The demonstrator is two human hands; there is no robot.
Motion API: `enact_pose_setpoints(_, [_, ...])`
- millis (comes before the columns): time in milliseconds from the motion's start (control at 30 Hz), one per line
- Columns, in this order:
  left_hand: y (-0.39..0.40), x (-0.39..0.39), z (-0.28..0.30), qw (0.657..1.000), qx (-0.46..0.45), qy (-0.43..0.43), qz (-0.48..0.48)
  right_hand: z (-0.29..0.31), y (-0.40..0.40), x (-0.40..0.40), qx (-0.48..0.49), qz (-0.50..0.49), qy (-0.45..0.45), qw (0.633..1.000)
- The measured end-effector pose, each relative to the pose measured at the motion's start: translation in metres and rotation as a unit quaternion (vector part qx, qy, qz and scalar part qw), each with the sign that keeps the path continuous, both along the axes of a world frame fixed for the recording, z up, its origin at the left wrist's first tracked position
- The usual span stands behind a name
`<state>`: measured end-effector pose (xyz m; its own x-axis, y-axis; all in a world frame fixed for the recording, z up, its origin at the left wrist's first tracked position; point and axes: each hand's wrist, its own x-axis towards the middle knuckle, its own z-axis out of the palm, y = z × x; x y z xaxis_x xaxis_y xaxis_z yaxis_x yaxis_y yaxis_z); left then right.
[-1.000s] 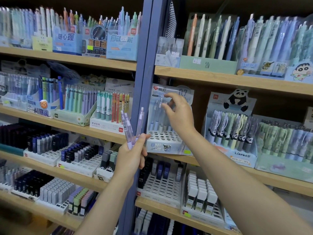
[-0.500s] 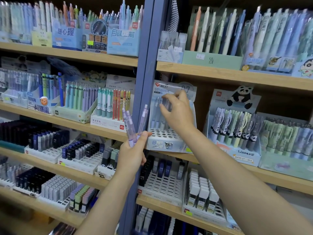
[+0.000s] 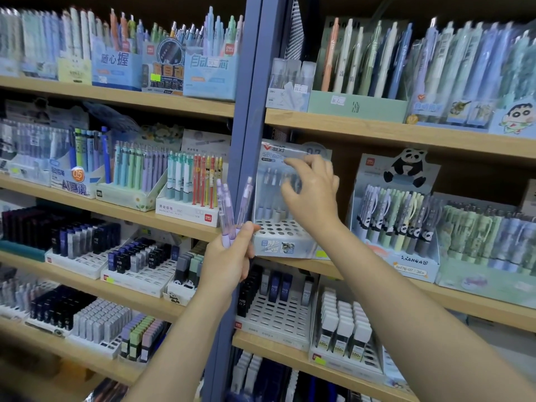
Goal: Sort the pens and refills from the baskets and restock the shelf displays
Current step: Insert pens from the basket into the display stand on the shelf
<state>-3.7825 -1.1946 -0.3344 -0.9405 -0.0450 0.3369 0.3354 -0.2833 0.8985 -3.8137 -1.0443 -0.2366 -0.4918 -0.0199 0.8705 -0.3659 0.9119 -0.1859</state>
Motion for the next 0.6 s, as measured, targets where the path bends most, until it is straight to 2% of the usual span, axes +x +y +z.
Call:
enact_pose_setpoints(67, [0.002,0.002,0.004,1.0,0.009,-0.005,-0.024,-0.001,0.001,0.019,-0.08,0.07,-0.015,0.994])
enact_pose_setpoints(167, [0.009,0.009,0.012,0.998,-0.008,-0.008,-0.068,-0.002,-0.003,0.047,-0.212,0.202,-0.178,0.939])
enact_pose_setpoints(267, [0.016,0.018,0.017,0.992,-0.05,-0.008,-0.117,-0.004,0.0,0.06,-0.229,0.241,-0.273,0.903])
enact_pose_setpoints(367, [0.021,0.024,0.018,0.989,-0.069,-0.004,-0.132,-0.004,0.011,0.063,-0.249,0.23,-0.288,0.896])
enact_pose_setpoints(500, [0.021,0.026,0.014,0.994,-0.041,-0.028,-0.093,0.0,0.031,0.063,-0.358,0.251,-0.258,0.862])
enact_pose_setpoints(600, [0.019,0.022,0.011,0.997,-0.041,-0.045,-0.055,0.005,0.05,0.058,-0.377,0.214,-0.189,0.881])
